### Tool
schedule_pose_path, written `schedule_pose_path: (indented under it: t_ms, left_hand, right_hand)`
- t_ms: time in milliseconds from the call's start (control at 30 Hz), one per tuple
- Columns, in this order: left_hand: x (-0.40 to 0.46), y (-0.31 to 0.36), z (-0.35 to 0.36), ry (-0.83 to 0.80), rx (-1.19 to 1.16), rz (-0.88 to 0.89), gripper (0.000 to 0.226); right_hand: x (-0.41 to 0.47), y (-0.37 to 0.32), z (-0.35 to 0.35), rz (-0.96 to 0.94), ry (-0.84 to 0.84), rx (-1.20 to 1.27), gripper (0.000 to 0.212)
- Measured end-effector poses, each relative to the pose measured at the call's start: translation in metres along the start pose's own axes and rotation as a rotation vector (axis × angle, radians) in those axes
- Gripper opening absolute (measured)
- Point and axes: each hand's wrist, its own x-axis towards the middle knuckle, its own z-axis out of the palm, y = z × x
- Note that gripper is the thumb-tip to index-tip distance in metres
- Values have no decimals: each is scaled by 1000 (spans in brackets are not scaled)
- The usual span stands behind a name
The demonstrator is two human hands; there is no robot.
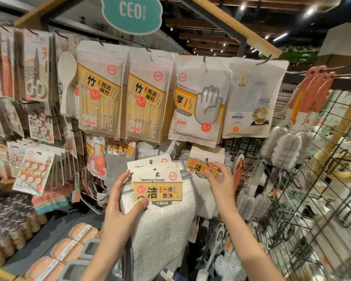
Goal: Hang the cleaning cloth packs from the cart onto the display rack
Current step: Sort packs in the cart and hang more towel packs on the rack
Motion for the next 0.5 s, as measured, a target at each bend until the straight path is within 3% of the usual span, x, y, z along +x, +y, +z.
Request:
schedule_pose_path:
  t_ms: [200,333,500]
  left_hand:
    - [-2,0,7,-6,3,5,69]
    - [-2,-4,8,-13,-18,47,70]
    - [-3,-3,10,19,-6,72,72]
  right_hand:
    - [-22,-32,15,-27,-311,103,18]
    - [-29,-39,19,-46,-382,74,23]
    - [-40,-40,21,-62,-387,-29,46]
